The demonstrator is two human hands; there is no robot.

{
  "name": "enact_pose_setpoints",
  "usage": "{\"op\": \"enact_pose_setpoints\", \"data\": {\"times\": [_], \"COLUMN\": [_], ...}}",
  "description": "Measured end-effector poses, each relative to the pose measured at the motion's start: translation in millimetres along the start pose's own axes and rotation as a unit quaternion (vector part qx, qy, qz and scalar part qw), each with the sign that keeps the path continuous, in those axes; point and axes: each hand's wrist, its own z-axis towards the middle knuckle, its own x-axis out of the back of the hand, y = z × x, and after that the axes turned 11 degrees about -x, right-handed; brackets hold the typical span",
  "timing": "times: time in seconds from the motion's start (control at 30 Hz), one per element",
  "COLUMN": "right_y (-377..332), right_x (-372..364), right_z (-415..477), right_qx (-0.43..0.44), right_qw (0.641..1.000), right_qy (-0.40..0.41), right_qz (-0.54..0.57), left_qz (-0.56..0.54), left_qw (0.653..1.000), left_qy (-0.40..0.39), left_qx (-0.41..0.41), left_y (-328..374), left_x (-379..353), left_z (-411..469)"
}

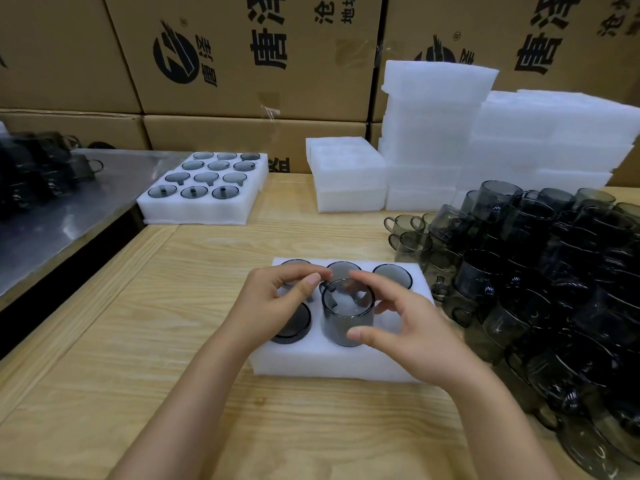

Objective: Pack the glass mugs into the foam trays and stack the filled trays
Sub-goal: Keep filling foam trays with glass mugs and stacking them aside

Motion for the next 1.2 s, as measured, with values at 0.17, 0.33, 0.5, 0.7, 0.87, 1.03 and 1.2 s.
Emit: {"op": "enact_pose_setpoints", "data": {"times": [0.17,0.33,0.5,0.7,0.87,1.03,1.2], "right_y": [0.3,-2.1,-1.8,-15.3,-29.2,-12.6,-12.2], "right_x": [-5.0,-7.5,-7.1,-7.0,-35.9,-42.7,-44.7], "right_z": [0.9,0.1,-0.5,12.4,46.6,47.6,46.6], "right_qx": [-0.009,-0.009,-0.024,0.029,0.006,0.006,0.011], "right_qw": [0.999,0.993,0.989,0.994,0.975,0.962,0.944], "right_qy": [0.005,0.022,0.020,0.073,-0.042,-0.055,-0.055], "right_qz": [-0.043,-0.115,-0.146,-0.071,-0.218,-0.269,-0.324], "left_qz": [0.030,0.092,0.093,0.132,0.215,0.310,0.313], "left_qw": [0.999,0.990,0.985,0.974,0.953,0.906,0.932], "left_qy": [-0.028,-0.099,-0.145,-0.180,-0.208,-0.263,-0.150], "left_qx": [0.017,0.036,0.028,0.026,-0.042,-0.116,-0.103], "left_y": [2.3,2.6,3.7,7.7,13.6,6.9,8.8], "left_x": [0.6,1.0,1.4,2.1,0.0,-5.2,-6.6], "left_z": [-1.3,-1.3,-1.1,-1.8,-4.9,-10.6,-21.2]}}
